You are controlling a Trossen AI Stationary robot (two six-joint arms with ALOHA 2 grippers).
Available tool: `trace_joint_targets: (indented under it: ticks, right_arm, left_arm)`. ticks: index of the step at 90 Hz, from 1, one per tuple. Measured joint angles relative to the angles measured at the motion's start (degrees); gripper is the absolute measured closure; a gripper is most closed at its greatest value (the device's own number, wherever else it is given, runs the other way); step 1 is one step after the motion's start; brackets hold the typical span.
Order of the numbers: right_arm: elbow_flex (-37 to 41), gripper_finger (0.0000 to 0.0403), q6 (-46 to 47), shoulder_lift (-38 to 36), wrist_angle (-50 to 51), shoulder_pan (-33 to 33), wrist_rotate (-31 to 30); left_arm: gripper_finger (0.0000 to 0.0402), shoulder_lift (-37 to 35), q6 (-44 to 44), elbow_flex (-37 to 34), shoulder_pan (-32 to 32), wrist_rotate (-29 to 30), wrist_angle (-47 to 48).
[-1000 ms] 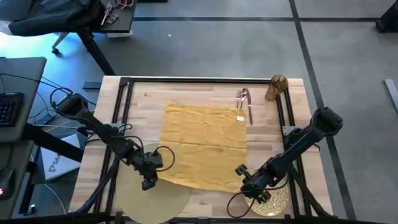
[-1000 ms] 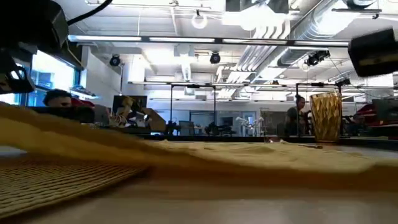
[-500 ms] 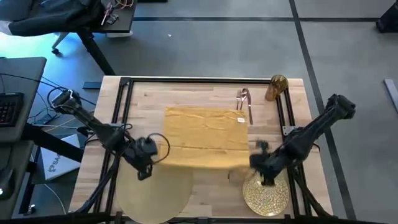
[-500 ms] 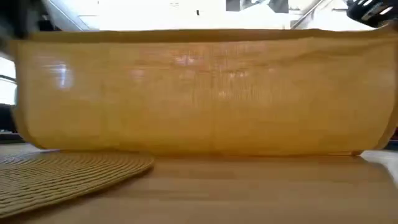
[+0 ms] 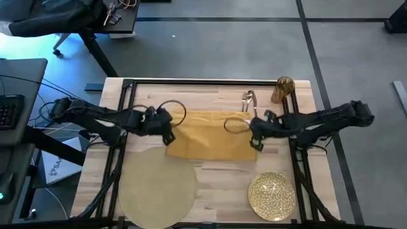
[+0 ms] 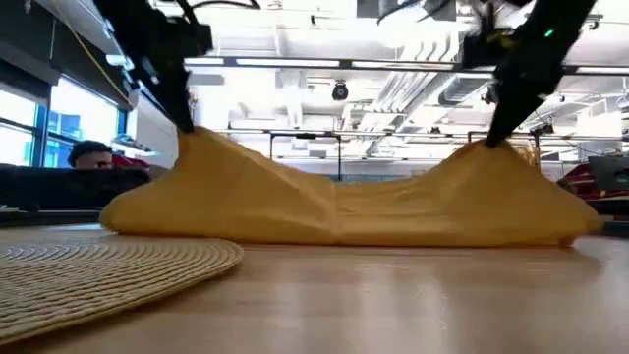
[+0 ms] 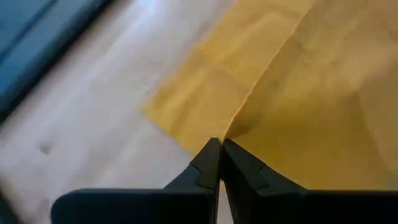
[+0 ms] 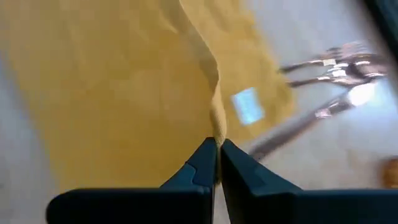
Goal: Set table place
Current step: Fold the yellow napkin
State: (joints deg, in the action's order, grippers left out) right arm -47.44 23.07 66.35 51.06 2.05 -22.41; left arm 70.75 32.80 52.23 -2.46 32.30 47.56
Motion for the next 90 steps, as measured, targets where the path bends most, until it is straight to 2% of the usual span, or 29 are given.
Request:
trace_joint_targets:
  ticks: [16, 30, 46, 64, 76, 90]
  right_arm:
    - [0.07, 0.0403, -8.59, 0.33, -3.72, -9.87, 0.66]
    - [0.07, 0.0403, -13.29, 1.55, -6.41, -15.02, 3.36]
    - [0.07, 0.0403, -15.62, 5.18, -7.81, -17.56, 5.45]
    - [0.07, 0.0399, -15.45, 9.52, -9.23, -17.95, 4.52]
    - [0.09, 0.0374, -13.84, 10.09, -11.39, -18.22, 2.85]
    - [-1.00, 0.0311, -12.70, 9.60, -11.52, -19.26, 1.11]
  left_arm:
    - [0.0401, 0.21, -8.02, 0.00, 6.72, -0.81, -2.79]
    - [0.0401, 1.85, -13.46, 0.00, 9.80, -3.11, -4.01]
    - [0.0401, 5.64, -14.98, 0.00, 11.20, -4.42, -4.56]
    - [0.0401, 9.90, -15.08, 0.00, 11.34, -4.81, -4.42]
    - [0.0400, 11.48, -15.06, 0.00, 11.87, -5.22, -4.17]
    - [0.0371, 10.98, -14.57, 0.02, 13.61, -6.24, -3.21]
